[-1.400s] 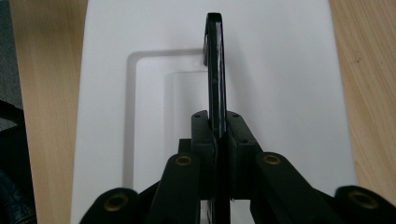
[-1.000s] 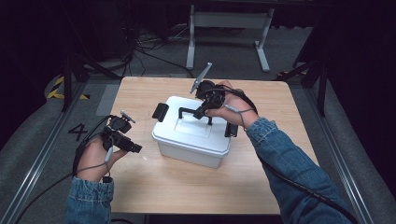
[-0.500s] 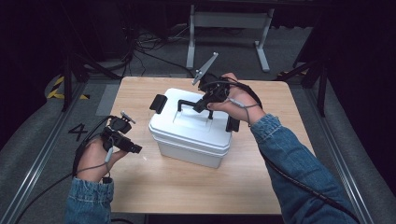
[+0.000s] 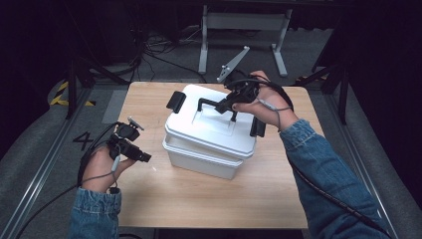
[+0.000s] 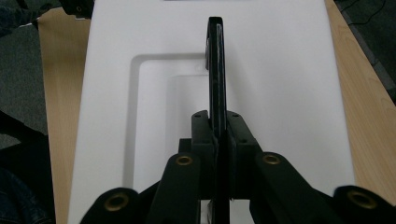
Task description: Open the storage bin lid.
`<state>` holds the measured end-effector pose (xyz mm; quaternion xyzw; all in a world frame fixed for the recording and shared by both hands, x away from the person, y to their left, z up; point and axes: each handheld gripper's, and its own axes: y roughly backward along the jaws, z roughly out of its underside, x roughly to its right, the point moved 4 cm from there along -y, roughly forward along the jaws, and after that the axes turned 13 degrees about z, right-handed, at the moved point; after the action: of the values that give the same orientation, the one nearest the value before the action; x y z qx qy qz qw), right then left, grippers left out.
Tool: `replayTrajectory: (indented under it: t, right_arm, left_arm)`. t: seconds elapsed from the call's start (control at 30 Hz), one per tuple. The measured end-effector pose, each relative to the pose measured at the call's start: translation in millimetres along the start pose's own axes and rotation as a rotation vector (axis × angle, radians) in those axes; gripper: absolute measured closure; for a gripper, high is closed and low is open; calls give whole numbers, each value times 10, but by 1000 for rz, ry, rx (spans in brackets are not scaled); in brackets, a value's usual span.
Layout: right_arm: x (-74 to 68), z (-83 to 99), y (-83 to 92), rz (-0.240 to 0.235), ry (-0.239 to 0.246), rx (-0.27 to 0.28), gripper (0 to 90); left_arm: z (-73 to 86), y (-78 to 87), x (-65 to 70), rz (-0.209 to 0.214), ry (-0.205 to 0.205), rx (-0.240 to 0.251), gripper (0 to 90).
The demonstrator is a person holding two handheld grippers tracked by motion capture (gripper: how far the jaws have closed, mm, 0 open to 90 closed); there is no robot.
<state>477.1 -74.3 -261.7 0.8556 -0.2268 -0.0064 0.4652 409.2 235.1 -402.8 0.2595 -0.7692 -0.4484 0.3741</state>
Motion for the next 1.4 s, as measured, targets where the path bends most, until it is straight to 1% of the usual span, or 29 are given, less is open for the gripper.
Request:
replayTrajectory:
  t: [0.03,0.07,0.13,0.17,0.2,0.3,0.5,0.63,0.8,0.83,0.9,0.97,1.03,1.13,1.23,1.27,1.33,1.4]
  right_arm:
    - [15,31,20,5,-6,1,844]
    - [30,63,43,4,-11,2,844]
    - [65,129,83,12,-24,0,844]
    - [84,163,106,17,-32,-3,844]
    - [104,197,127,21,-40,-3,844]
    - [174,307,201,37,-61,-6,844]
    - [305,503,332,64,-108,-13,844]
    - [406,650,405,88,-141,-15,844]
    - [509,804,462,107,-178,-24,844]
    - [538,845,482,116,-188,-26,844]
    - [586,918,515,121,-209,-27,845]
    - [624,977,541,133,-223,-31,844]
    - [664,1035,568,140,-233,-35,844]
    - [731,1145,614,153,-267,-41,844]
    - [795,1248,644,176,-287,-52,844]
    - [822,1297,656,185,-297,-57,844]
    - [875,1393,668,198,-321,-63,844]
    - [915,1469,669,210,-332,-78,844]
  left_arm:
    - [1,-1,0,7,13,13,399]
    - [1,9,-14,4,6,12,399]
    - [3,16,-15,15,18,16,399]
    - [1,23,-25,11,12,14,399]
    - [0,24,-22,14,22,19,399]
    - [-6,26,-35,7,16,16,399]
    - [-6,14,-38,10,23,11,399]
    - [-4,12,-45,5,17,9,399]
    - [8,15,-52,3,17,12,399]
    - [14,16,-50,2,25,11,399]
    - [14,15,-57,-2,21,12,399]
    - [15,13,-60,-4,18,7,399]
    - [15,5,-55,-1,23,8,399]
    - [14,3,-50,0,21,4,399]
    - [12,-3,-48,1,21,3,399]
    - [11,-4,-47,2,20,-3,399]
    - [7,-14,-43,0,21,1,399]
    - [5,-19,-40,0,21,-4,399]
